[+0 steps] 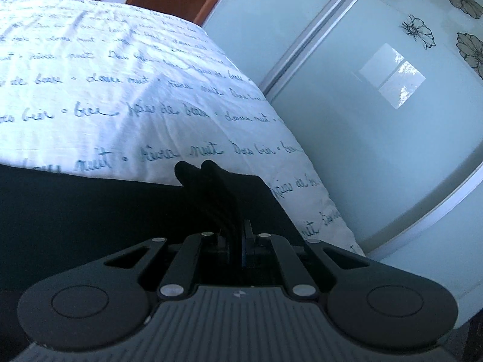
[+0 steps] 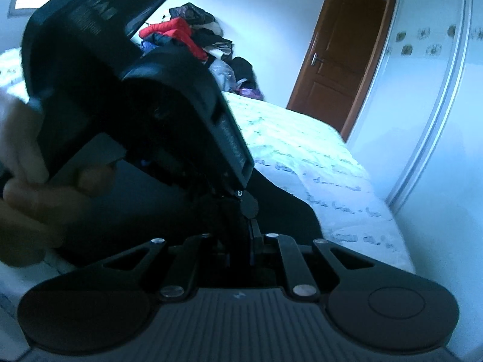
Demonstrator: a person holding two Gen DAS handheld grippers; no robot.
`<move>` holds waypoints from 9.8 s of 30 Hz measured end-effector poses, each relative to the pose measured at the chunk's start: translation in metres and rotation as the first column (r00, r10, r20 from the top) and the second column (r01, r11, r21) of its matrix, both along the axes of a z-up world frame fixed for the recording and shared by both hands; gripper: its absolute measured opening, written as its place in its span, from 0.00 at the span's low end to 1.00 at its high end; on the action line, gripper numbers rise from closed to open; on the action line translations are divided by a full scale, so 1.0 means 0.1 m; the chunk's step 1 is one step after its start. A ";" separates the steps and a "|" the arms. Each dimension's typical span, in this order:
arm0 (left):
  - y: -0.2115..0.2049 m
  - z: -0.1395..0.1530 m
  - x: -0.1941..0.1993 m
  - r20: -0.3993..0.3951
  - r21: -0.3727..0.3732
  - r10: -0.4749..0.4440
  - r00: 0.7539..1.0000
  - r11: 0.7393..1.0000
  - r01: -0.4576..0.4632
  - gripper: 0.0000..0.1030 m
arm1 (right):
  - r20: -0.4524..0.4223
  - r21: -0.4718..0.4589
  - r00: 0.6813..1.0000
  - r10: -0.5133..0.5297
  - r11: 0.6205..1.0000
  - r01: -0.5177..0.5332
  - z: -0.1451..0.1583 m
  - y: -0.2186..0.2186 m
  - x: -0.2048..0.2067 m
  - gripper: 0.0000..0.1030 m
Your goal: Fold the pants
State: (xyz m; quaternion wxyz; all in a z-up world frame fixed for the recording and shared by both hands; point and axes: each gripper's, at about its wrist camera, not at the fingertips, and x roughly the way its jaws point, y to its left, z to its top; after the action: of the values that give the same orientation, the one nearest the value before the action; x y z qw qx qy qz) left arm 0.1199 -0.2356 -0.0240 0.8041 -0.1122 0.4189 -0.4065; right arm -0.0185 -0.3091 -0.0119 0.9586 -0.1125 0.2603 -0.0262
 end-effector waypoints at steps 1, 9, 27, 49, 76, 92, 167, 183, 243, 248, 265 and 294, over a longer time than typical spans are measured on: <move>0.02 0.00 -0.01 0.010 0.006 0.004 1.000 1.000 -0.004 0.10 | -0.002 0.025 1.000 0.006 1.000 -0.006 -0.01 -0.01 0.02 0.10; 0.13 0.04 -0.07 0.093 0.075 0.019 0.995 0.997 -0.026 0.10 | -0.009 0.106 0.999 0.043 0.994 -0.042 -0.05 -0.02 0.10 0.10; 0.89 0.09 0.01 0.124 0.101 0.149 0.981 0.982 -0.162 0.10 | -0.001 0.142 0.978 0.210 0.968 -0.207 -0.04 0.29 0.23 0.11; 1.69 0.02 0.18 0.101 0.129 0.286 0.953 0.946 -0.297 0.10 | -0.025 0.175 0.927 0.374 0.915 -0.365 -0.03 0.36 0.34 0.11; 1.87 -0.01 0.19 0.136 0.148 0.323 0.937 0.928 -0.341 0.10 | -0.031 0.181 0.910 0.413 0.898 -0.401 0.01 0.36 0.42 0.11; 1.93 -0.07 0.23 0.116 0.166 0.341 0.933 0.919 -0.356 0.11 | -0.051 0.182 0.902 0.428 0.893 -0.413 -0.03 0.39 0.47 0.11; 4.96 -0.03 -0.73 -0.365 -0.006 0.724 0.585 0.627 -0.779 0.75 | -0.160 -0.463 0.586 0.794 0.464 -0.755 -0.33 2.65 0.15 0.61; 5.04 -0.31 -0.45 -0.521 -0.223 0.636 0.569 0.542 -0.810 0.86 | -0.041 -0.333 0.609 0.792 0.564 -0.755 -0.23 2.78 0.53 0.13; 2.47 1.19 -0.86 0.359 -0.002 0.677 0.642 0.689 -0.725 0.25 | 0.151 0.623 0.864 0.480 0.632 -0.460 0.55 0.67 1.27 0.14; 2.17 1.22 -0.85 0.391 0.007 0.619 0.681 0.738 -0.674 0.25 | 0.164 0.630 0.896 0.412 0.655 -0.417 0.58 0.38 1.18 0.14; 1.20 0.97 -0.69 0.431 0.097 0.415 0.801 0.861 -0.498 0.28 | 0.115 0.701 0.972 0.203 0.677 -0.224 0.35 -0.43 1.09 0.14; 0.29 0.34 -0.53 0.371 0.188 0.282 0.885 0.910 -0.369 0.29 | -0.010 0.778 0.998 0.068 0.628 -0.035 -0.33 -1.21 1.08 0.14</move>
State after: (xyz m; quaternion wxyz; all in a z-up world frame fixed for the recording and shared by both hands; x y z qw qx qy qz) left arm 0.0673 -0.2062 0.0096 0.9284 -0.0069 0.2990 -0.2206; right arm 0.0898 -0.4299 -0.0451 0.9087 0.3034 0.2614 0.1180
